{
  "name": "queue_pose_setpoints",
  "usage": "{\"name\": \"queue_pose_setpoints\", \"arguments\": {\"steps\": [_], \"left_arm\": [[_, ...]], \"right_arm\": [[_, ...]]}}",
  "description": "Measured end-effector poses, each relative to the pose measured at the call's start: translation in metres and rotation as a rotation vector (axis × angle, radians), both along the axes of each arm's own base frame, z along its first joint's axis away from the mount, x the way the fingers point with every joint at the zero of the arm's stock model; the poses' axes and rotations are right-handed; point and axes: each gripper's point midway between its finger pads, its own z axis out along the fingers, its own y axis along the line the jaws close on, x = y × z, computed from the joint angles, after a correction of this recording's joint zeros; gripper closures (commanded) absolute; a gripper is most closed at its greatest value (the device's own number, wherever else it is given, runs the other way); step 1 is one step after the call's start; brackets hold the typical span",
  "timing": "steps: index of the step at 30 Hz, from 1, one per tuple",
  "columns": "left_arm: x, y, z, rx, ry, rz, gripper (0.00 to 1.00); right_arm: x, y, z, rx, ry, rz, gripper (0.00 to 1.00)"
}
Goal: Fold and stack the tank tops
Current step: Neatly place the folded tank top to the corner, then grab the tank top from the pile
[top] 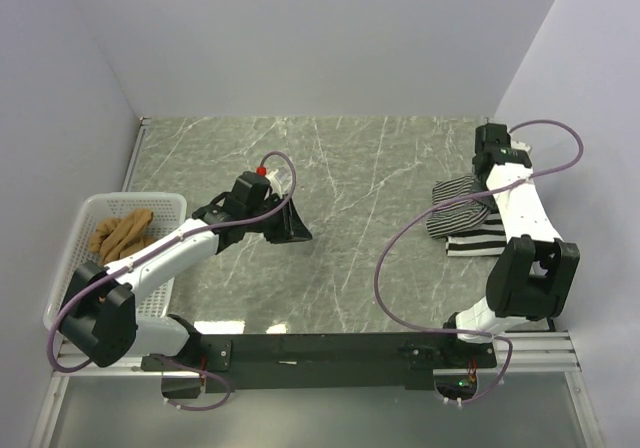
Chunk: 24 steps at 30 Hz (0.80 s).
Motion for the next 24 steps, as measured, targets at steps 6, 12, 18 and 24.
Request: {"name": "queue_pose_setpoints", "arguments": {"steps": [6,12,18,24], "left_arm": [[-0.001,-0.001,-0.006,0.002,0.013,-0.006,0.69],[-0.001,-0.001,-0.009,0.005,0.020,-0.008,0.68],[0.000,0.000,-0.010,0.011,0.018,-0.002,0.65],[0.004,0.004,-0.013,0.035,0.010,0.026,0.62]], "right_arm": [[-0.033,-0.028,-0.044,0.012,0.060,-0.144,0.48],[-0.052,-0.045,-0.051,0.011,0.035,-0.241,0.41],[-0.028,-0.009,-0.015,0.001,-0.117,-0.129,0.37],[0.003,0.075,0.008,0.038,-0.225,0.106,0.32]]}}
